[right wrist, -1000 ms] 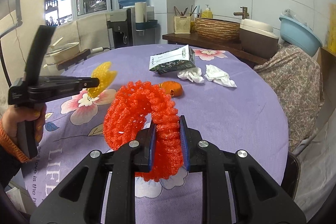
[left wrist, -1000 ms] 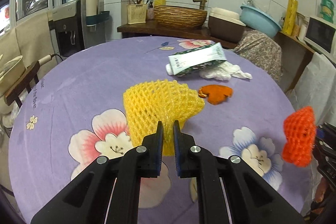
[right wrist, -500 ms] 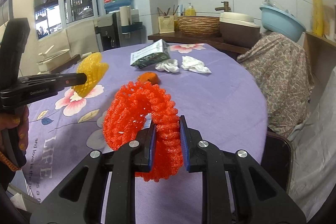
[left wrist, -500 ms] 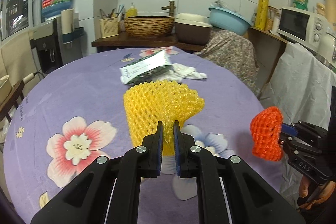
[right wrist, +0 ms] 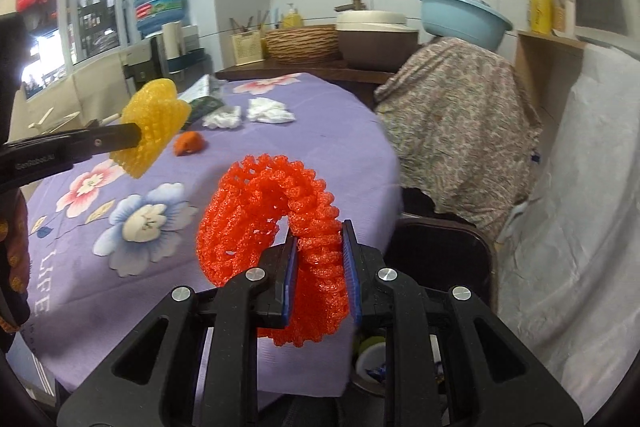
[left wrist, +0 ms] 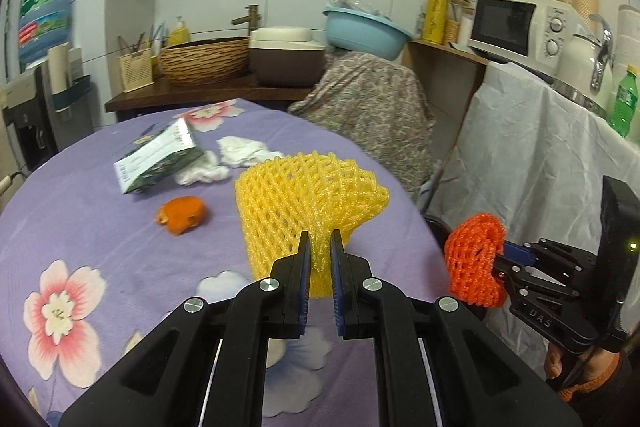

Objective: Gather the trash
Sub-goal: 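Carry both mesh nets to the bin and open both grippers over it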

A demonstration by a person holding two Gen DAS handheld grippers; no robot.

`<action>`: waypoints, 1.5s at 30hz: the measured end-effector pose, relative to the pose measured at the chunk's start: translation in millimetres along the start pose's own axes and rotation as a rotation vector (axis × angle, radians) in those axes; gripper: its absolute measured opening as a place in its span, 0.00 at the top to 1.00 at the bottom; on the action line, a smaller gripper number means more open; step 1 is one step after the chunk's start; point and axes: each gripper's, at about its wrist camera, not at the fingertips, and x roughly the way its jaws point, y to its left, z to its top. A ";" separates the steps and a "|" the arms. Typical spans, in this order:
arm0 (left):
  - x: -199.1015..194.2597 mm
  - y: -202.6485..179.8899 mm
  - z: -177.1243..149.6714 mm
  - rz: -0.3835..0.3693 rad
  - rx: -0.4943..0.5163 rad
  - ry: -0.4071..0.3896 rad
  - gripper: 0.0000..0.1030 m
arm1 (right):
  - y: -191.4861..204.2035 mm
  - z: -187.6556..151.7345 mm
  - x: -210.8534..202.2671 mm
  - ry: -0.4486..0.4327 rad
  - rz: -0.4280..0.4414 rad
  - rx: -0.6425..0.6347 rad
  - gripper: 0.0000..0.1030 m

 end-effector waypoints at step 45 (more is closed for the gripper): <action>147.9 -184.4 -22.4 -0.194 0.239 0.266 0.90 | -146.6 -116.2 27.3 0.234 -0.360 0.326 0.06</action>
